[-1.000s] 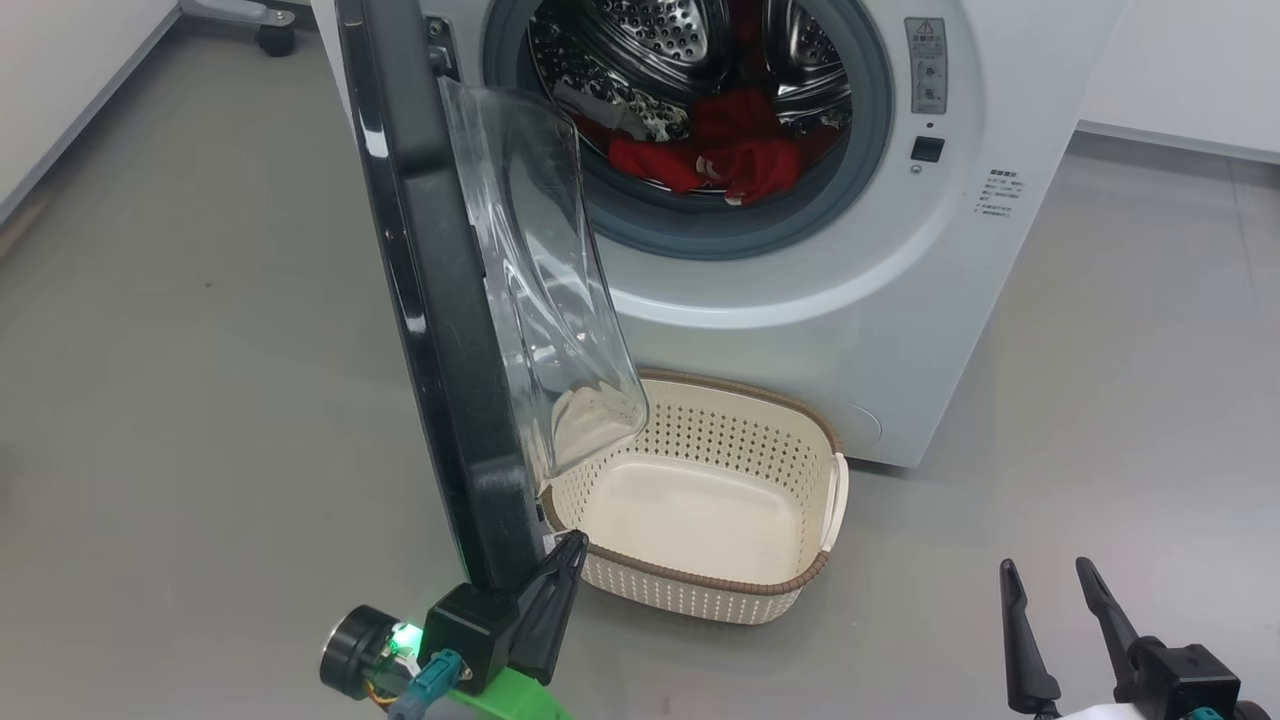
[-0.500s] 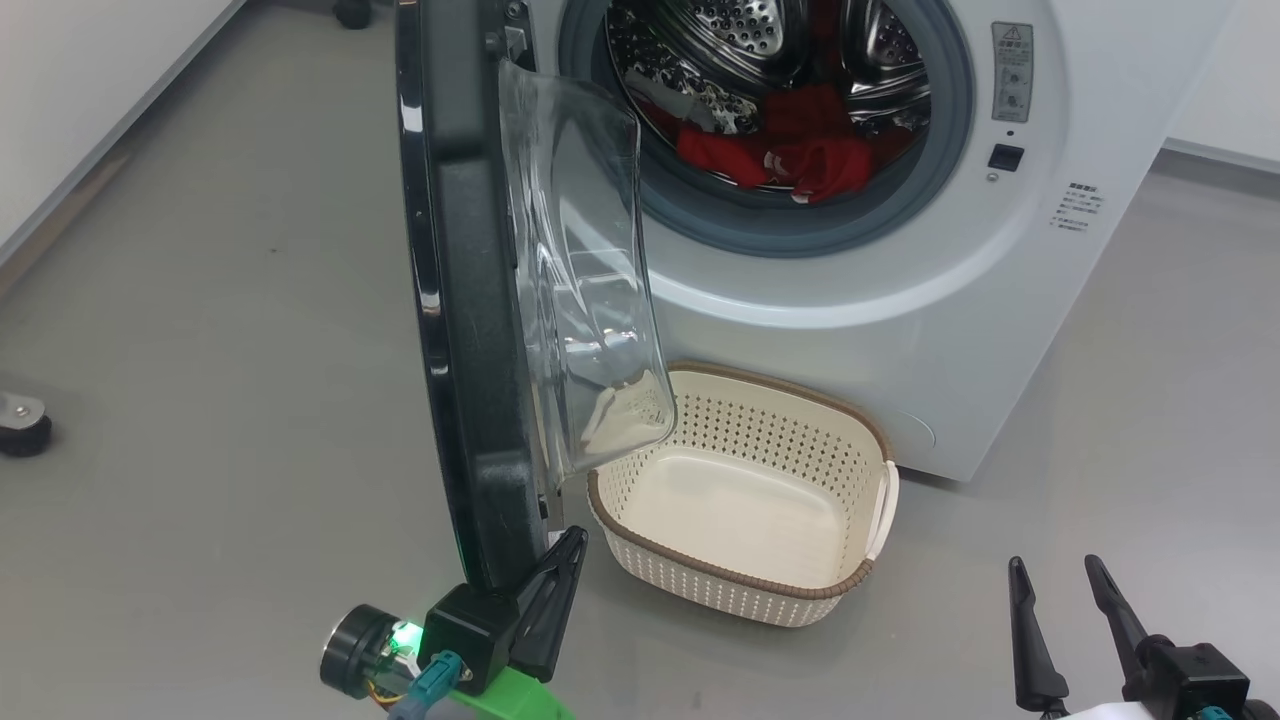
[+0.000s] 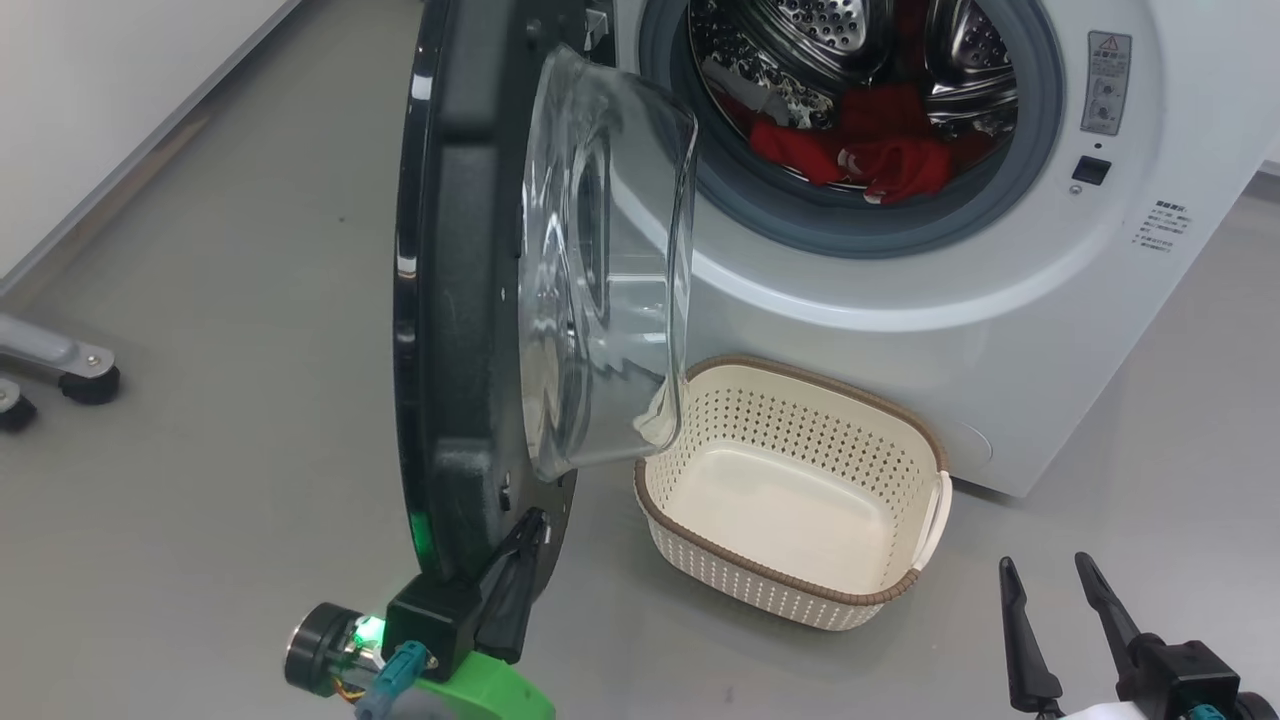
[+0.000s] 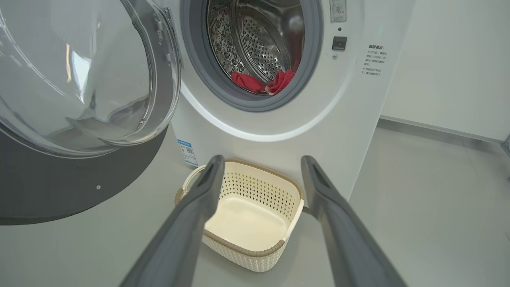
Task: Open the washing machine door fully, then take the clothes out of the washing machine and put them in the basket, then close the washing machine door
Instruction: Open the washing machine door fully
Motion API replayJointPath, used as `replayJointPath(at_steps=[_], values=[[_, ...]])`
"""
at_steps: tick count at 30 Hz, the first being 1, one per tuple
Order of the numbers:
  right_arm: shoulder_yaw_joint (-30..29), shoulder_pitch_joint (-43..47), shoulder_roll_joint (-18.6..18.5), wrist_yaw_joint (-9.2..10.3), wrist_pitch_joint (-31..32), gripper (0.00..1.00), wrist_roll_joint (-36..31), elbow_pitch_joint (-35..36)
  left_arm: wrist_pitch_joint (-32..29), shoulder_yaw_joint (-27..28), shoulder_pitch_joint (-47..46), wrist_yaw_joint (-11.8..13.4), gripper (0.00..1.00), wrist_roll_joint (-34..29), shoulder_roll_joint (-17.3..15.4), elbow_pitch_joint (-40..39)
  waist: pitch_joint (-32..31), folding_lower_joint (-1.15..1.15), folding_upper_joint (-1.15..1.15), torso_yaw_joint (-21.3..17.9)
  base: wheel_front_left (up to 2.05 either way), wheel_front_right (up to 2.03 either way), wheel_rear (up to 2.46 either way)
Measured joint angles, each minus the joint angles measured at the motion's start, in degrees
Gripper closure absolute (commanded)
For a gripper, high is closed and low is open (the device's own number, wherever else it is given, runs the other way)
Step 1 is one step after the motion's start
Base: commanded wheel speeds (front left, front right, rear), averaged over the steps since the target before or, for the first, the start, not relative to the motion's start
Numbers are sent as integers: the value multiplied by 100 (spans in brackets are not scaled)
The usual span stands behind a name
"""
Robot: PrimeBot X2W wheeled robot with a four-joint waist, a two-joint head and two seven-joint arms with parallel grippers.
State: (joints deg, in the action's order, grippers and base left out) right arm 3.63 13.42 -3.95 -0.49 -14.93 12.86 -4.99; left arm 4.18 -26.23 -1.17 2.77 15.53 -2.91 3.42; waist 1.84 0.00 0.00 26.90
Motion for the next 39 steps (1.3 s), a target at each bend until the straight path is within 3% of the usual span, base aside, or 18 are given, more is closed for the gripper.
replayJointPath(at_steps=[17,39], values=[[44,-152,-13,-101,0,0,-87,-32,238,1131,-14,293,100,112,-165,218,266,0,0,-81,0,0,0],[-93,-392,-13,-145,0,0,-87,-33,455,2674,-509,350,100,437,-267,828,642,0,0,-480,0,0,0]])
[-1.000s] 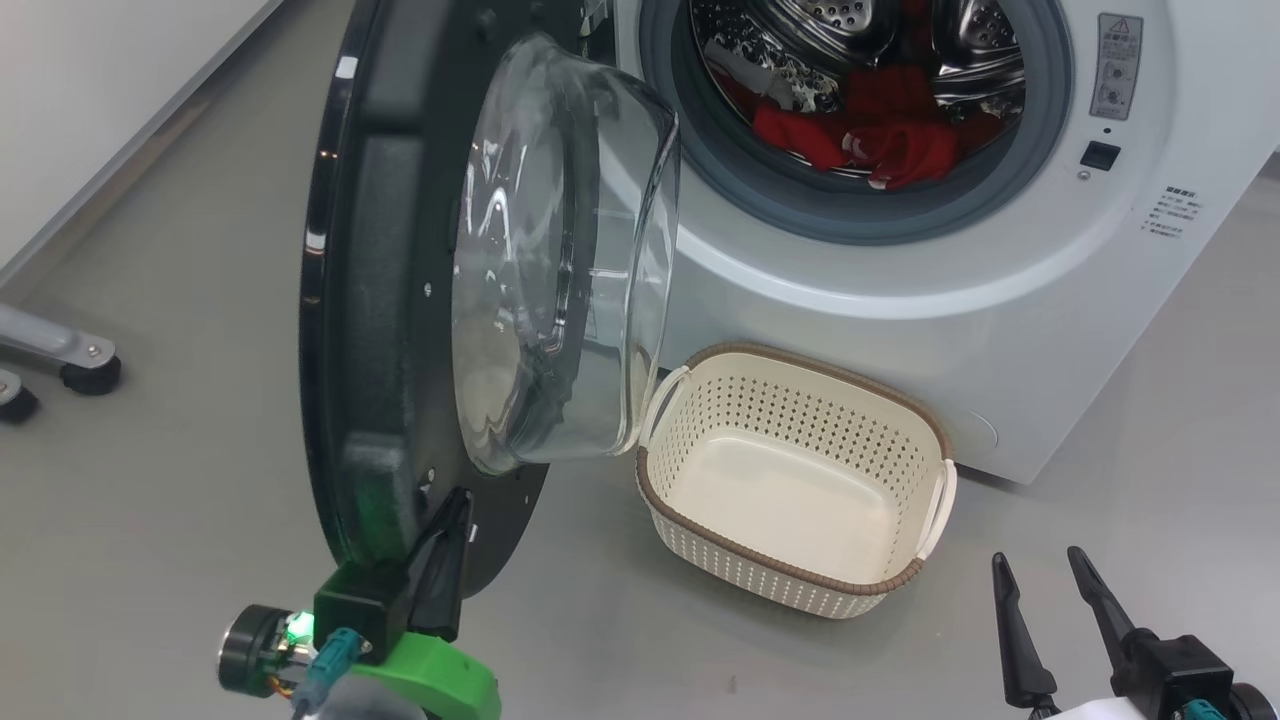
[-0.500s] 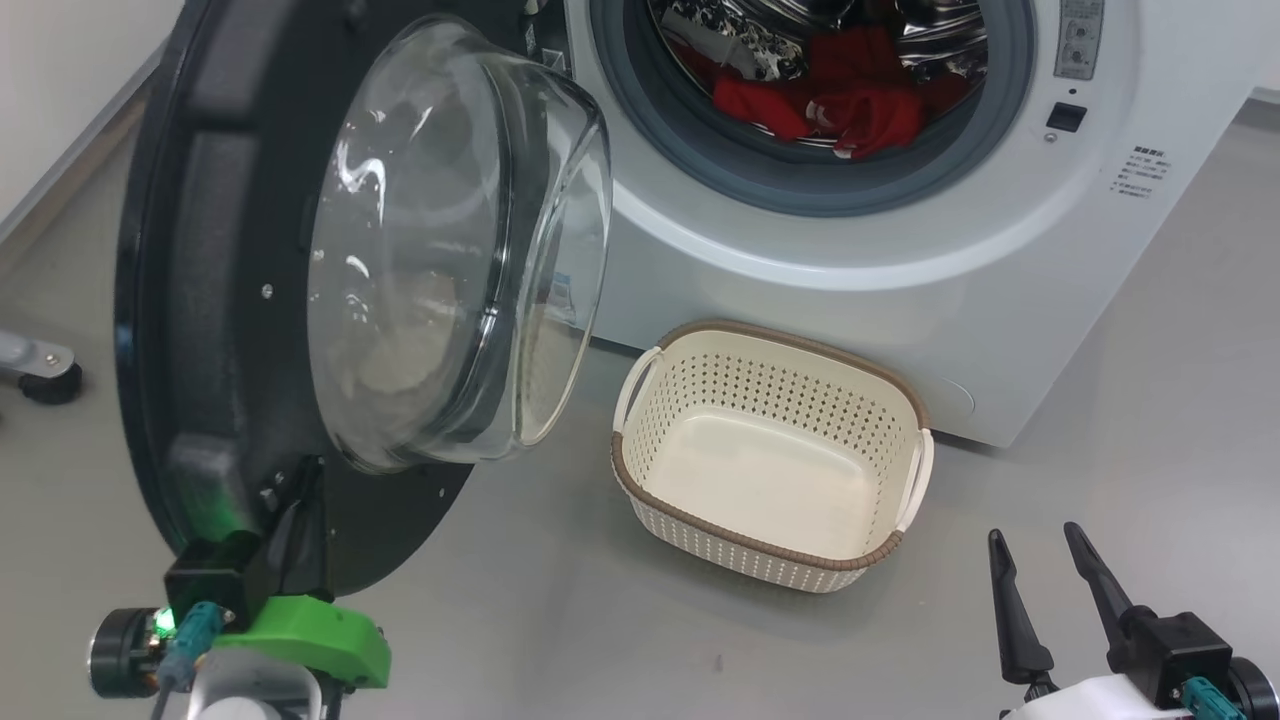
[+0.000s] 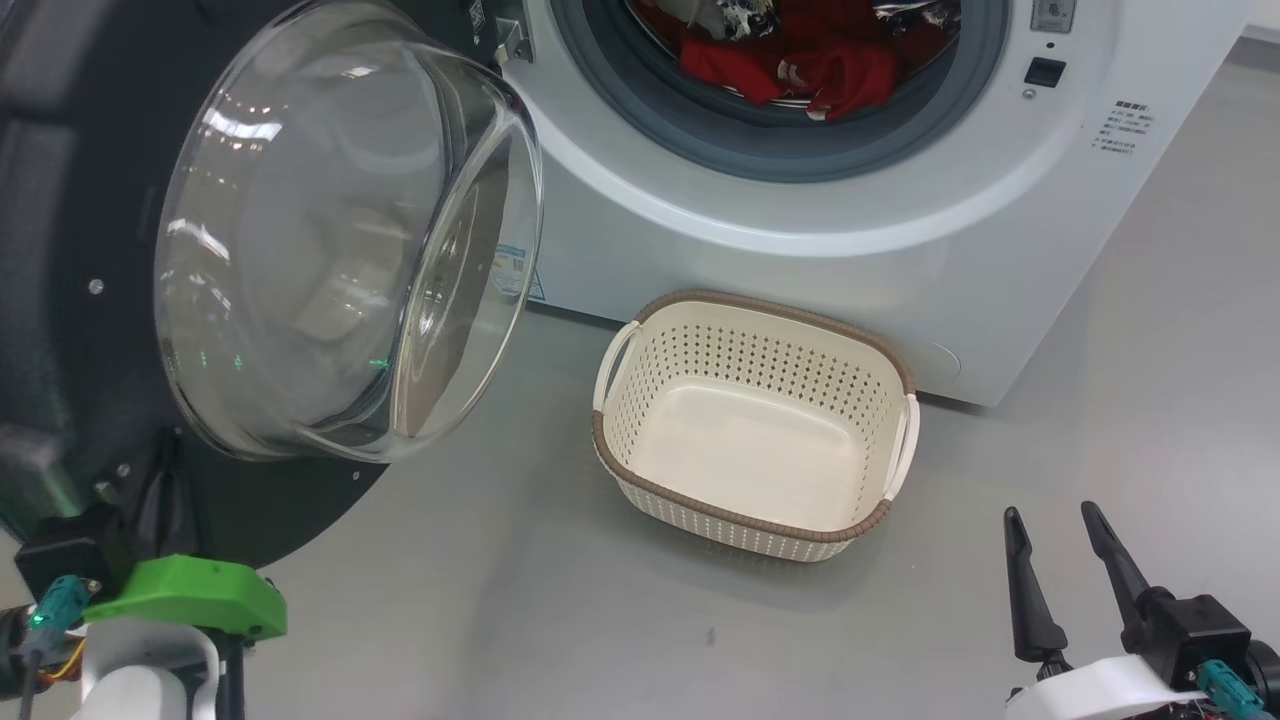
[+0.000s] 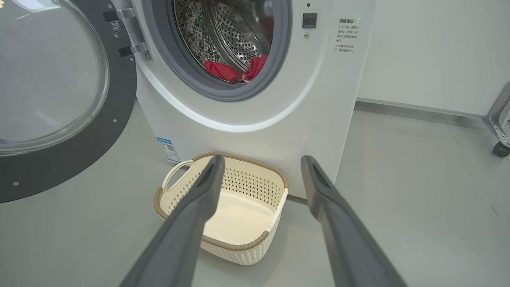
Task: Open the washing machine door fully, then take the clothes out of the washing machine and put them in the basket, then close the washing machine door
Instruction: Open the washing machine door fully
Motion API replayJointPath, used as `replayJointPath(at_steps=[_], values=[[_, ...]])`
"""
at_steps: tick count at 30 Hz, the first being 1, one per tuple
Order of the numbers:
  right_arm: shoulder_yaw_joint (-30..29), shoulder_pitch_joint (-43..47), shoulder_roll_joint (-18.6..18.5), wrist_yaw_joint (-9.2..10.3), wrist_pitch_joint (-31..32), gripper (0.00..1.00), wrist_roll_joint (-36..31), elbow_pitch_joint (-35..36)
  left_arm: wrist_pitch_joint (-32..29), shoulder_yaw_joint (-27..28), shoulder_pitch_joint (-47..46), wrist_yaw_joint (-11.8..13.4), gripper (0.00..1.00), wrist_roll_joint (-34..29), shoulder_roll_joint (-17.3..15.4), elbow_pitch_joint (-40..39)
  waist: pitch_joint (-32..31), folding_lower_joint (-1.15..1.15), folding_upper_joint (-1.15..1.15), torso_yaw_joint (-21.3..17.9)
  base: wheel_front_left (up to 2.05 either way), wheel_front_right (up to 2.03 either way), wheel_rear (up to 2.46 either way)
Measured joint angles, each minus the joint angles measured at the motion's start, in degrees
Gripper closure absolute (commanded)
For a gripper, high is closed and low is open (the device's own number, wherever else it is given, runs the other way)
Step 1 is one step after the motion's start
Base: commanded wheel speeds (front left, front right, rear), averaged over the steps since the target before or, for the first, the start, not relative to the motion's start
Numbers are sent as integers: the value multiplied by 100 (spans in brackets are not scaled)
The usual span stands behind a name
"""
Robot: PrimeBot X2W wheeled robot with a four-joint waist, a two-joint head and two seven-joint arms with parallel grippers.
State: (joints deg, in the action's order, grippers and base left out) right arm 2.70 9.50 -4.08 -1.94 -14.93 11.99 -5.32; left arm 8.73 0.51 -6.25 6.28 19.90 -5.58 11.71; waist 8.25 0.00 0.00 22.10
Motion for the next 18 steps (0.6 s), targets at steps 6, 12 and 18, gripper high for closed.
replayJointPath(at_steps=[6,12,18], values=[[-27,-113,-13,-2,0,0,-1,18,44,375,-291,7,100,29,-70,256,162,0,0,-26,0,0,0],[-48,-176,-18,-46,0,0,-1,7,90,703,-530,8,100,38,-96,530,253,0,0,-29,0,0,0],[-43,-229,-23,-53,0,0,-3,-4,92,979,-726,26,100,41,-277,783,295,0,0,-43,0,0,0]])
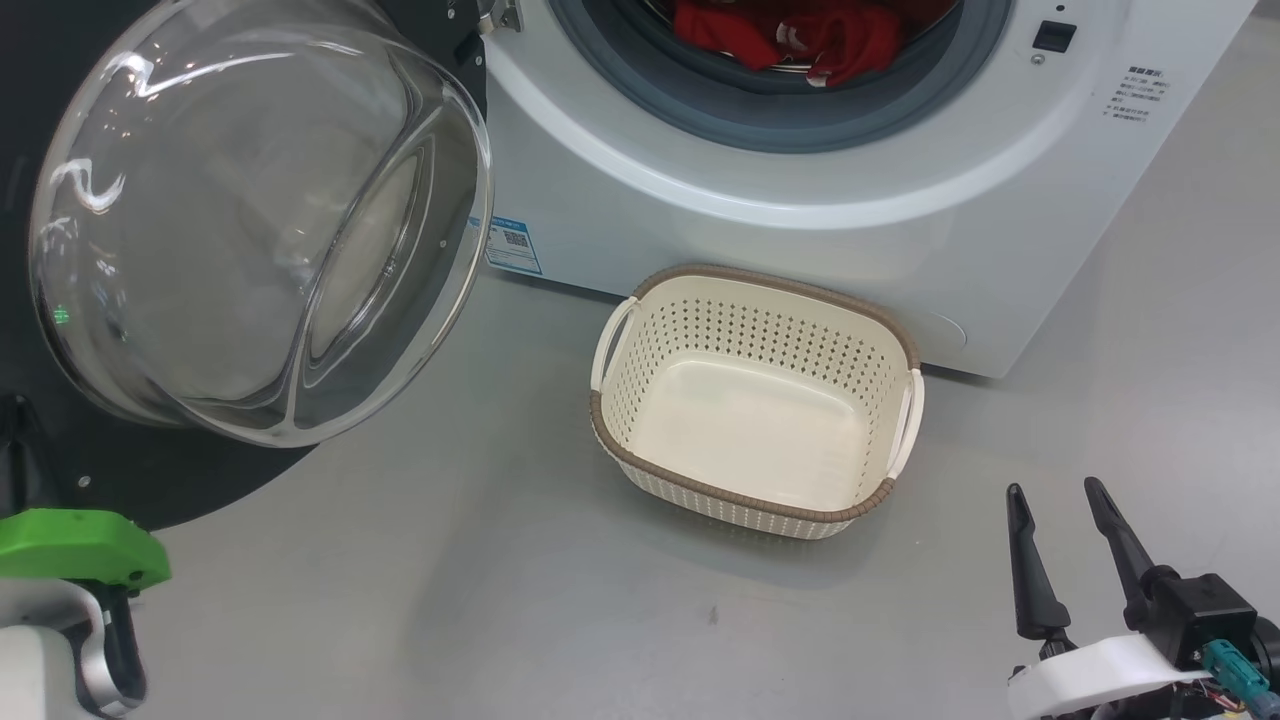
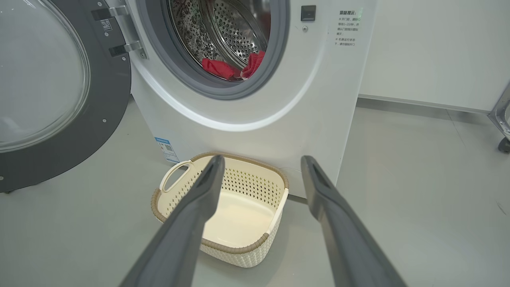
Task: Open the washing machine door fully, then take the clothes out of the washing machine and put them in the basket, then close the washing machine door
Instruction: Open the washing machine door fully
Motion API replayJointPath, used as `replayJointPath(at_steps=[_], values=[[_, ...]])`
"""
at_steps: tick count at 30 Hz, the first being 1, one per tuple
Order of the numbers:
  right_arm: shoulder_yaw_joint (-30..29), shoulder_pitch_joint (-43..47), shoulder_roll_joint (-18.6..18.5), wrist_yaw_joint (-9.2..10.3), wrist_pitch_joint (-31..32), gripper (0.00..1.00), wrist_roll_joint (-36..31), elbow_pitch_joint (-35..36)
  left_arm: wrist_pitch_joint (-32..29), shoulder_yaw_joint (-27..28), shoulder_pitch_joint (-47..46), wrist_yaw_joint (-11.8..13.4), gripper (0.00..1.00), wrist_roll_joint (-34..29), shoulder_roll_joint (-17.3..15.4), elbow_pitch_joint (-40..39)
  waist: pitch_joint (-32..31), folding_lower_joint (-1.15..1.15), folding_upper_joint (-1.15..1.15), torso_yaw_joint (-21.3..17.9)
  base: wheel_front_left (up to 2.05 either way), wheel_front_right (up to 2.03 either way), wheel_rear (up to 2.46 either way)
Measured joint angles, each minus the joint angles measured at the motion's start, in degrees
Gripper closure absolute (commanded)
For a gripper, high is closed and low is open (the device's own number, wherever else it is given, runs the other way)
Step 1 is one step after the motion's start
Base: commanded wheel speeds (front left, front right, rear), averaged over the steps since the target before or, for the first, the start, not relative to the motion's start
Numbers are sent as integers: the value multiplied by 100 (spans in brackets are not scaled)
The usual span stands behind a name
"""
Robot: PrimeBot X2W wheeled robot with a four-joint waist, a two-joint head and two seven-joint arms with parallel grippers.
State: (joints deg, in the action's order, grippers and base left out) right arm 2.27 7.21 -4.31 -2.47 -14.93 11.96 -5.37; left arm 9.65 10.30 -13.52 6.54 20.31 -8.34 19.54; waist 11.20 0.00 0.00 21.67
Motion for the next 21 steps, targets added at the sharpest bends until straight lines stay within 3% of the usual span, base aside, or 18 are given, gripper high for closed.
replayJointPath(at_steps=[21], values=[[34,-103,9,-100,0,0,-8,-165,203,98,-218,22,100,-55,-29,435,-88,0,0,-93,0,0,0]])
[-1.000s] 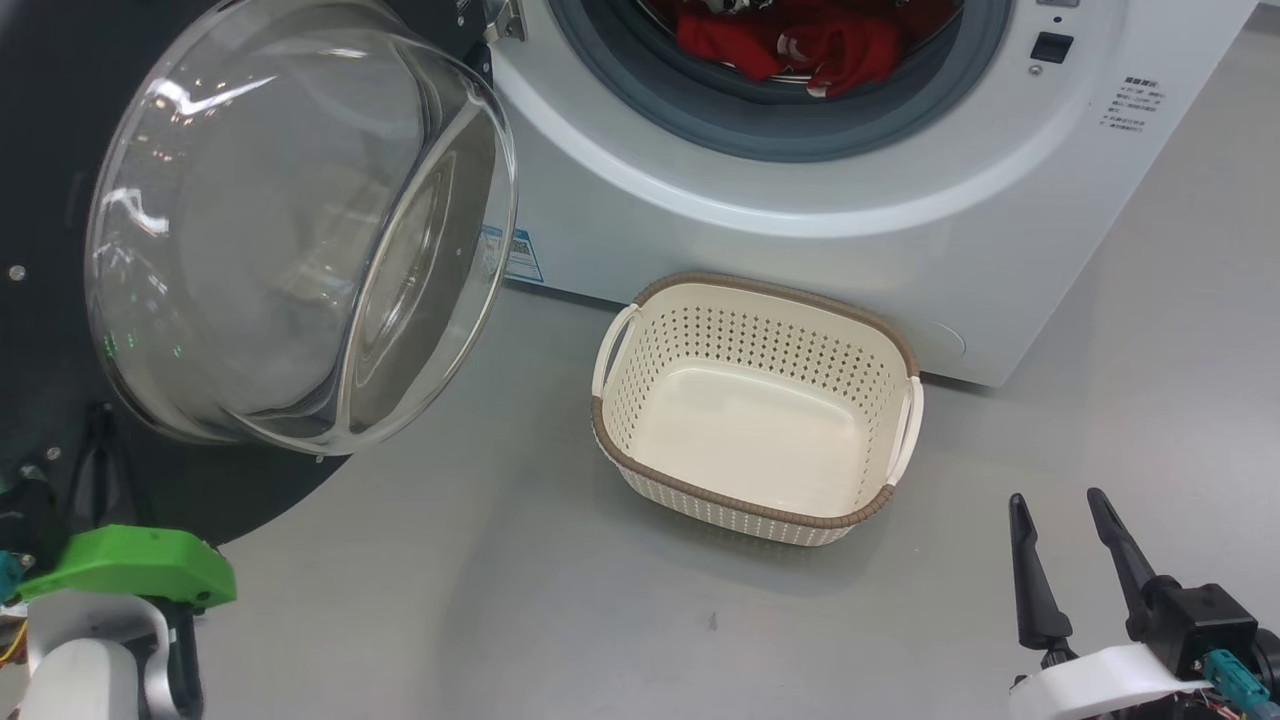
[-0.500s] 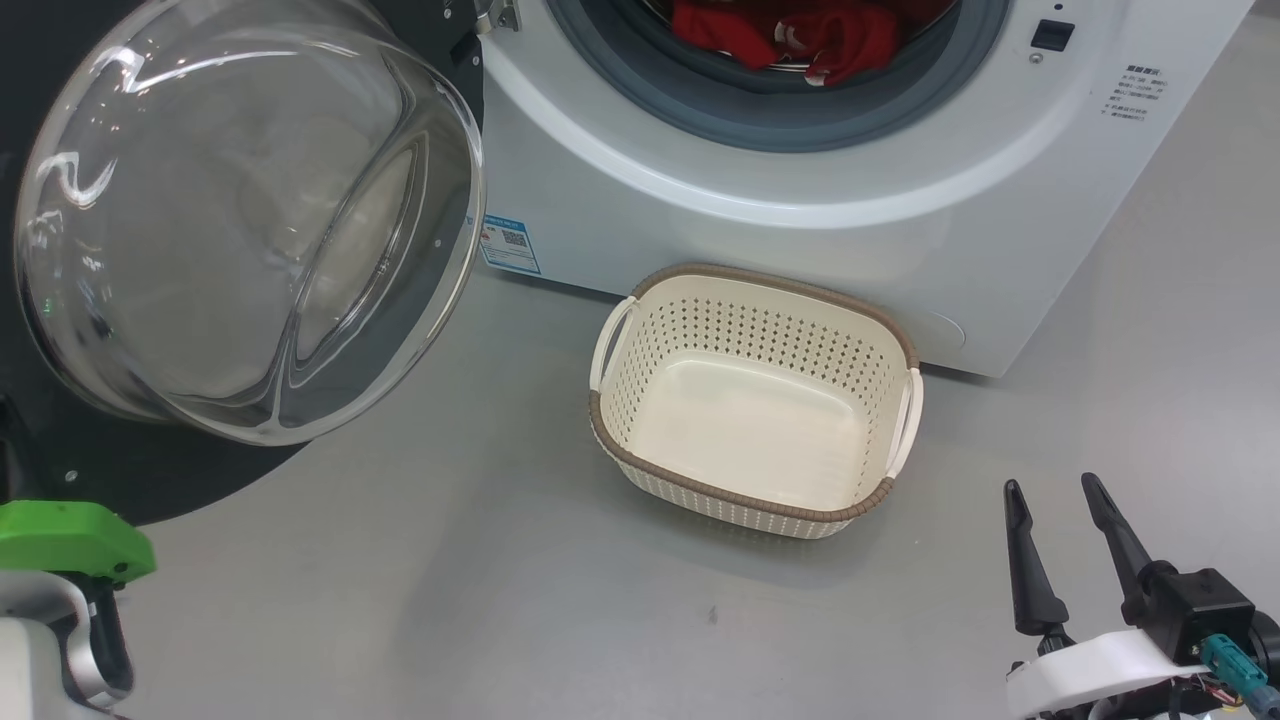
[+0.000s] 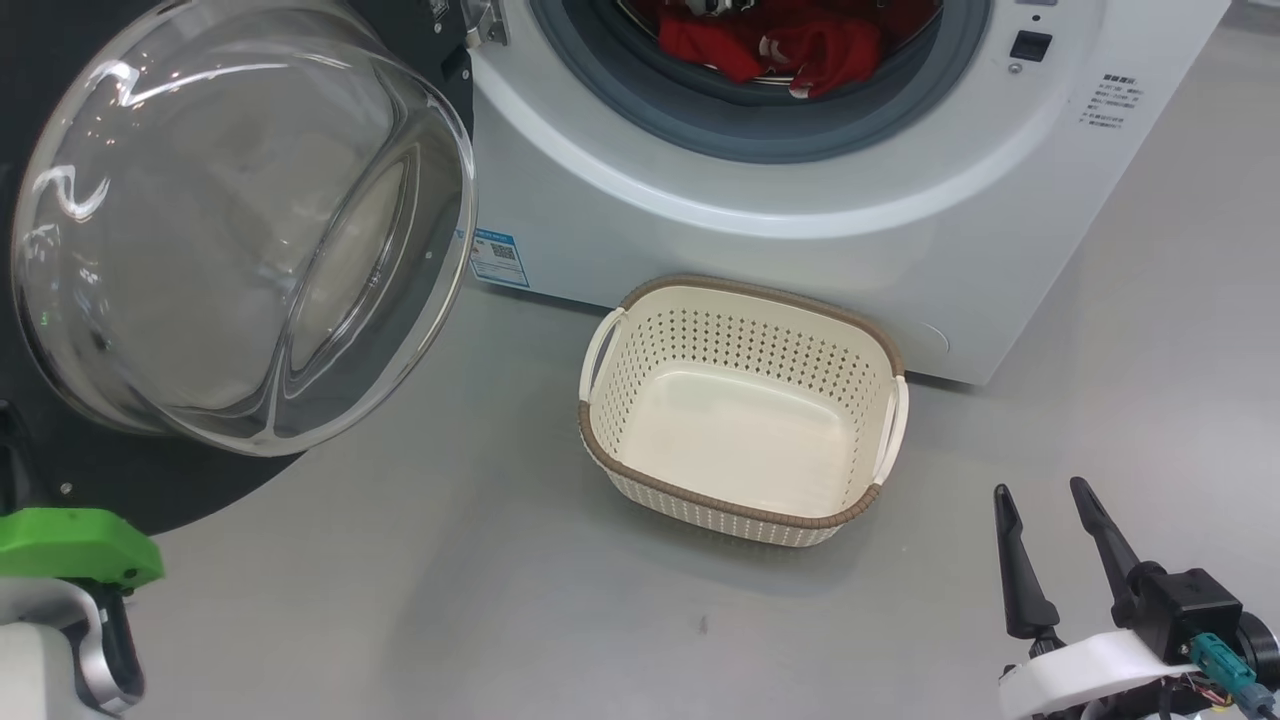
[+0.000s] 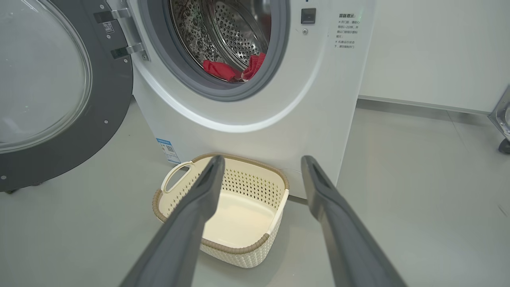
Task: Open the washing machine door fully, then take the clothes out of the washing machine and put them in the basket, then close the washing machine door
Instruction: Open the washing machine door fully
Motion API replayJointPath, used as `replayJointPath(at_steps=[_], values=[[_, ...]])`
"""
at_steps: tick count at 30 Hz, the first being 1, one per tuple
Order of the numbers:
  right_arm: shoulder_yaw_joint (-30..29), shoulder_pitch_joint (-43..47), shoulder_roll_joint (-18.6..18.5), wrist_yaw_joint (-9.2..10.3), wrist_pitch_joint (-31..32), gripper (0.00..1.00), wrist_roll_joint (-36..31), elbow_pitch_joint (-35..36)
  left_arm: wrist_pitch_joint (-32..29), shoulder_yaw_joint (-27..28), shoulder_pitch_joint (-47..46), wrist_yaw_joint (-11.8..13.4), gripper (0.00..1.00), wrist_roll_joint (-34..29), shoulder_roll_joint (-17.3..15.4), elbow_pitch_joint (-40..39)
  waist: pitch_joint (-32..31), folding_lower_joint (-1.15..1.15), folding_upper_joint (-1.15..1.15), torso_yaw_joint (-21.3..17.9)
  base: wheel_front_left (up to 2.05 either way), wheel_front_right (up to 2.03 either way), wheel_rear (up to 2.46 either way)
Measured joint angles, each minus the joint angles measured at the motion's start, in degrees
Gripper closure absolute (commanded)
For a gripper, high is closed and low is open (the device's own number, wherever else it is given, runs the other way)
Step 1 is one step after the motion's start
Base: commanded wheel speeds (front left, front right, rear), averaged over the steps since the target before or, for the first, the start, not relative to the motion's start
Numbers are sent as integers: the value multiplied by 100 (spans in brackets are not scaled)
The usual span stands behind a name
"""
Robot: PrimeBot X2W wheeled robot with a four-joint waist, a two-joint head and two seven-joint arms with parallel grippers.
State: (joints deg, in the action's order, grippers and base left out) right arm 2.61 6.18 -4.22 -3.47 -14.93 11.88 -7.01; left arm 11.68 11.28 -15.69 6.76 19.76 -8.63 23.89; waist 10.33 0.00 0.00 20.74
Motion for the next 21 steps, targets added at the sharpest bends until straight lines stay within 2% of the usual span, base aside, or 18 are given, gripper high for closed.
replayJointPath(at_steps=[6,14,21], values=[[38,-10,26,-20,0,0,0,-44,135,-148,323,-1,100,-157,31,-142,-122,0,0,-86,0,0,0],[22,-9,44,-51,0,0,-1,-53,201,-468,806,-65,100,-266,334,-544,-279,0,0,-124,0,0,0],[12,20,58,-51,0,0,-51,-51,208,-962,1226,-301,100,-391,534,-828,-392,0,0,-99,0,0,0]])
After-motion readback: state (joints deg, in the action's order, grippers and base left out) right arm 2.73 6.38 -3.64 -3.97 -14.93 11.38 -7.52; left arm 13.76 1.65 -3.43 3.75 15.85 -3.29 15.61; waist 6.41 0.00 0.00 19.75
